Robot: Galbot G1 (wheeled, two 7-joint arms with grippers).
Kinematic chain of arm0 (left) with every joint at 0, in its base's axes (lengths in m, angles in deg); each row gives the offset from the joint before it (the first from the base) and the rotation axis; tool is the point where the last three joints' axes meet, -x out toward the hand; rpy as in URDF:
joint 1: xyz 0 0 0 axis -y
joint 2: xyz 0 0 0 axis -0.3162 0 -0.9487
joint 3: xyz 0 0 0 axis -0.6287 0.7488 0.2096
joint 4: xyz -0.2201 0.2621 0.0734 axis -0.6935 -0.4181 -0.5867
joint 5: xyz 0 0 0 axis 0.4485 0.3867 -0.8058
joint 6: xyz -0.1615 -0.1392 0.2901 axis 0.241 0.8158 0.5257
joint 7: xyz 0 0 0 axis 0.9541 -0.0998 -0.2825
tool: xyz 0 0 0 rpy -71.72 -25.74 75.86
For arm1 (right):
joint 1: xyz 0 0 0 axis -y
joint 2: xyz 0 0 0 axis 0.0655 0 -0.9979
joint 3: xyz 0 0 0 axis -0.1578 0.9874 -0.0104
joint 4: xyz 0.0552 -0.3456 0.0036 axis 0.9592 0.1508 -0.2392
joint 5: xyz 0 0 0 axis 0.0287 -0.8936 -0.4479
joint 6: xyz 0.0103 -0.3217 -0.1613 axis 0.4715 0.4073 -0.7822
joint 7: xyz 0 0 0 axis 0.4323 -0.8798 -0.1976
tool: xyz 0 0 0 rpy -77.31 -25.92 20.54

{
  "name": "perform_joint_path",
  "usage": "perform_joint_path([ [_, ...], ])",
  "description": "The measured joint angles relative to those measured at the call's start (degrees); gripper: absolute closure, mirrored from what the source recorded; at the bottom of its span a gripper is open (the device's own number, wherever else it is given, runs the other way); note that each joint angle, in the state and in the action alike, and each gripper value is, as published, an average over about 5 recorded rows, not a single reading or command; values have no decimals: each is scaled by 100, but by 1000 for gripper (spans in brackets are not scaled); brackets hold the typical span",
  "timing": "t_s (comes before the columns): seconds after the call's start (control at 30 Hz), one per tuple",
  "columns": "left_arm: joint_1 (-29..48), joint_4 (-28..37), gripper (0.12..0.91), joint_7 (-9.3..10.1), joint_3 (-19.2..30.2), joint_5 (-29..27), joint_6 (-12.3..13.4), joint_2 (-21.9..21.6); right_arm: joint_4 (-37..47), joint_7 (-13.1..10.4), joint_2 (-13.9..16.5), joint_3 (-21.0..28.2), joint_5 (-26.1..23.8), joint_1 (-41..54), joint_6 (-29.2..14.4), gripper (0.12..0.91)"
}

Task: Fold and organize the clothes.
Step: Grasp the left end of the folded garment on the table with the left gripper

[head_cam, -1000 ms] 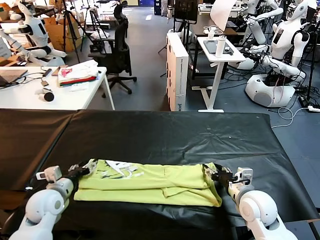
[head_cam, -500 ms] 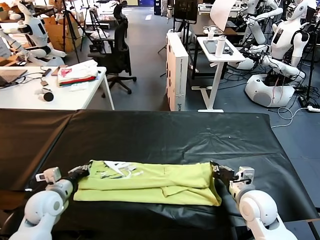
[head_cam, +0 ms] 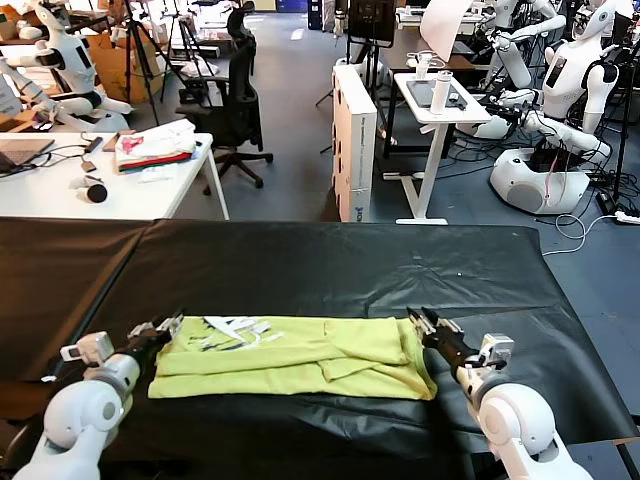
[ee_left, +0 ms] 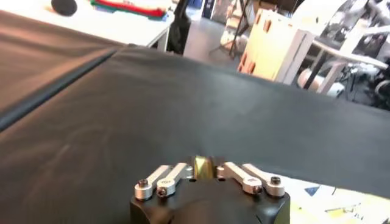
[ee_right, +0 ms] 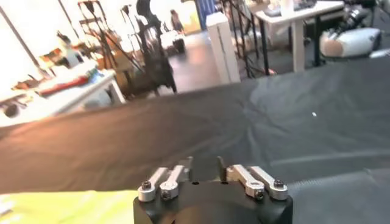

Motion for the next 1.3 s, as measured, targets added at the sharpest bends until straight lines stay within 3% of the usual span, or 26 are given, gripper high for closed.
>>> perform_joint_path([
  [0.13, -140, -142, 128, 52, -140, 415, -270, -155, -214, 385, 266, -81, -459, -362, -941, 121],
  [0.23, -328, -274, 124, -78, -320, 971, -585, -367, -421, 591, 456, -227, -700, -783, -1539, 119],
  [0.4, -680, -350, 123, -404, -675, 2026, -1251, -812, -817, 839, 545, -586, -1009, -1607, -2080, 118],
  [0.47, -770, -332, 123, -456, -797, 2373, -1389, -981, -941, 874, 522, -724, -1068, -1910, -2201, 118],
  [0.77, -933, -248, 123, -550, -943, 2735, -1410, -1252, -1062, 853, 353, -1020, -1193, -2666, -2353, 118],
  [1.1, -1268, -285, 123, -982, -953, 2633, -1410, -1273, -992, 815, 311, -1063, -1196, -2790, -2357, 118],
  [1.3, -1314, -244, 123, -1084, -850, 2467, -1389, -1169, -966, 809, 308, -1076, -1172, -2821, -2365, 118],
])
